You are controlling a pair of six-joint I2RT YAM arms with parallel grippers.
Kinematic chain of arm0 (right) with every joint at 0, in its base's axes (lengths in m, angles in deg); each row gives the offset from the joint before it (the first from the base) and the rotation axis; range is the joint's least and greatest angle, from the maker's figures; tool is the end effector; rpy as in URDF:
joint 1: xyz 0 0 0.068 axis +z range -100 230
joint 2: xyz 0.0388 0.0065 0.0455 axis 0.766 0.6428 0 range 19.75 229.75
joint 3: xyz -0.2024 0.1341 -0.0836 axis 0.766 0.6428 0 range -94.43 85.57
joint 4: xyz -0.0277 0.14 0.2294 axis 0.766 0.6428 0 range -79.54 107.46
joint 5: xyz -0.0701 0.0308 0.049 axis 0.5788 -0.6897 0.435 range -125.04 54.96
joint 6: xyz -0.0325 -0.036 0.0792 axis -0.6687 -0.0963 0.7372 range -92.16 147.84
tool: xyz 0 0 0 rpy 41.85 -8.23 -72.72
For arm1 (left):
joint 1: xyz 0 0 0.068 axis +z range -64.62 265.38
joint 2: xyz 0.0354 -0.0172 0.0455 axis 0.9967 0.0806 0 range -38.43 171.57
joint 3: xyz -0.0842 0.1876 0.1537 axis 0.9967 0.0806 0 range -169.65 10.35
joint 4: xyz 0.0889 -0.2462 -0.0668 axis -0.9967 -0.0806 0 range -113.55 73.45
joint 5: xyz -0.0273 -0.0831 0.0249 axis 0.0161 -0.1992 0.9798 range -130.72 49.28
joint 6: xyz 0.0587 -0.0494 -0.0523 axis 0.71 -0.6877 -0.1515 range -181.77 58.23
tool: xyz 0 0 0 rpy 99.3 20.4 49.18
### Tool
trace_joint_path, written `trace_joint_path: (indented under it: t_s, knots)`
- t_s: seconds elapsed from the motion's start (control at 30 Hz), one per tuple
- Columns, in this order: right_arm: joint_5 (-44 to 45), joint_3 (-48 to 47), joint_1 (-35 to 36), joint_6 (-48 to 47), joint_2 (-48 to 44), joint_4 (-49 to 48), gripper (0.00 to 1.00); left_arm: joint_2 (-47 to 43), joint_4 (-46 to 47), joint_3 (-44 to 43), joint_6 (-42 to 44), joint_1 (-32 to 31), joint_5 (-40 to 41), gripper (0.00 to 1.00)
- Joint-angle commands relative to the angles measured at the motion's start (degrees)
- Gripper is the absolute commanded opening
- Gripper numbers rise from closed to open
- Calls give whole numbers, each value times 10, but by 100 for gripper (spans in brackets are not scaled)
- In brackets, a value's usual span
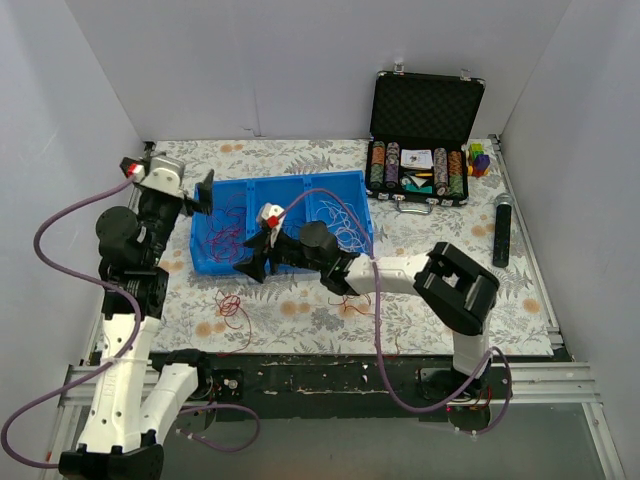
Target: Untangle the cables
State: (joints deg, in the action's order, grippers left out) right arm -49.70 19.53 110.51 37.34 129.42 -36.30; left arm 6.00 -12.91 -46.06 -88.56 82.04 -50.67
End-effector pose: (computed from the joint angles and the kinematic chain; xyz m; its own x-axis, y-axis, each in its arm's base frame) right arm 0.2196 0.4311 0.2229 -0.1330 0.0892 -0.9871 -0.9577 0.2449 0.1512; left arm 0.2290 -0.0279 0.4402 0.1392 -0.4528 -0.8807 0.3207 0.8620 -0.3925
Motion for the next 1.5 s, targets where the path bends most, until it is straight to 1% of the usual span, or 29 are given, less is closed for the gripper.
trace_joint_path:
  t_s: [0.0, 0.1, 0.13, 0.2, 0.23, 0.3, 0.4, 0.43, 0.47, 0.53, 0.6, 0.67, 0.83, 0.9, 1.03, 1.13, 1.23, 1.37, 1.47]
  knots:
    - [46, 62, -6, -57, -85, -11, 73, -32, -282, -11, 196, 2, -120, 91]
    - [52, 138, -5, -62, -144, -8, 73, -31, -374, -26, 215, 2, -144, 77]
    - [53, 166, -6, -59, -162, -8, 73, -25, -407, -34, 224, 2, -157, 71]
    - [68, 226, -6, -50, -210, -7, 72, -4, -487, -47, 249, 2, -183, 63]
    - [79, 257, -5, -45, -231, -6, 72, 9, -517, -49, 261, 2, -193, 59]
    - [103, 304, -5, -38, -281, 0, 73, 28, -585, -47, 316, 2, -217, 54]
    - [141, 350, -5, -36, -363, 25, 75, 48, -667, -20, 389, 2, -228, 54]
    - [144, 357, -5, -36, -385, 39, 76, 48, -683, -6, 410, 2, -227, 56]
    - [171, 364, -5, -38, -408, 49, 77, 47, -692, 10, 427, 2, -226, 58]
    - [190, 370, -5, -42, -445, 82, 79, 39, -708, 44, 465, 2, -224, 62]
    - [210, 372, -5, -49, -475, 111, 80, 30, -702, 87, 493, 2, -224, 65]
    - [225, 374, -6, -54, -496, 136, 80, 26, -678, 123, 502, 2, -224, 68]
    - [246, 378, -6, -52, -515, 175, 81, 65, -638, 157, 522, 2, -233, 77]
    - [246, 380, -6, -51, -516, 179, 81, 82, -624, 165, 523, 2, -233, 79]
    - [248, 371, -6, -52, -513, 187, 81, 95, -578, 203, 540, 1, -219, 79]
    - [246, 363, -5, -58, -510, 192, 81, 86, -545, 241, 566, 1, -202, 78]
    - [245, 361, -6, -59, -513, 194, 80, 78, -505, 277, 574, 1, -187, 76]
    - [241, 358, -6, -58, -516, 199, 78, 73, -452, 299, 568, 1, -197, 72]
    - [236, 356, -6, -55, -519, 202, 77, 84, -433, 303, 567, 1, -203, 60]
